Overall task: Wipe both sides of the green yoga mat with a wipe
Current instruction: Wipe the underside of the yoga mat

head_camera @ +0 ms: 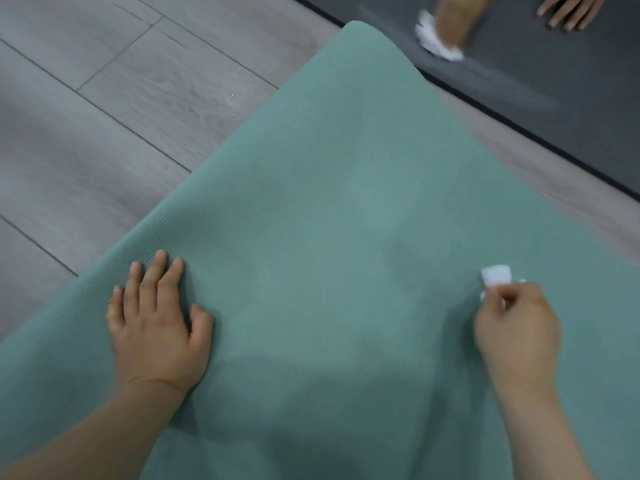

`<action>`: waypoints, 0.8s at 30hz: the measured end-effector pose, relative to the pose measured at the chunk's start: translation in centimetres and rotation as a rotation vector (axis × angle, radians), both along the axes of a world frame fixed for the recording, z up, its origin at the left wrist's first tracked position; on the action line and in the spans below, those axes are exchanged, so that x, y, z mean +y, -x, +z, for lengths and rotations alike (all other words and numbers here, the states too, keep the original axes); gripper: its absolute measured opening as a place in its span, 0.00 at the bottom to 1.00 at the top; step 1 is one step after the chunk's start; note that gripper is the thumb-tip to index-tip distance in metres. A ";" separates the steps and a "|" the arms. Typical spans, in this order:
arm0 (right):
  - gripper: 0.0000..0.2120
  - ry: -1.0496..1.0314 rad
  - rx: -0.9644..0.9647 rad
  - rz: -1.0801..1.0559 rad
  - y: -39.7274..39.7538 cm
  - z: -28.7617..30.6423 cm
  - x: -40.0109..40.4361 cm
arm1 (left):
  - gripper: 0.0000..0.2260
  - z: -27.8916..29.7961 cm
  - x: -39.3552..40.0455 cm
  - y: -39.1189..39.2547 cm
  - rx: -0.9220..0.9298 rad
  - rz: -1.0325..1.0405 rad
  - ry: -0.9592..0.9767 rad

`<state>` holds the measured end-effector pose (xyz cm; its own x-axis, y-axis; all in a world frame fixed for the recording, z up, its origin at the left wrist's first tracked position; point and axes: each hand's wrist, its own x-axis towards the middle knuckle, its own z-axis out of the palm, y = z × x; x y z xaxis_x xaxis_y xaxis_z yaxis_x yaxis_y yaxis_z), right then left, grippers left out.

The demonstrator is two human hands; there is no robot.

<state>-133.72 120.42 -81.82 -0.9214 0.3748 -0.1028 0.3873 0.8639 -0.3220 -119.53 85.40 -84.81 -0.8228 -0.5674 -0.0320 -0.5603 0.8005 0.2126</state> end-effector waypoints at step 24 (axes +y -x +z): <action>0.13 -0.036 0.093 -0.091 4.2 -0.1 0.5 | 0.30 0.1 0.2 0.1 0.002 0.013 -0.010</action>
<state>-137.92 120.94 -81.92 -0.8885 0.4589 -0.0031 0.4342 0.8385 -0.3294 -119.67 85.57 -84.68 -0.8157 -0.5774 -0.0361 -0.5698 0.7911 0.2222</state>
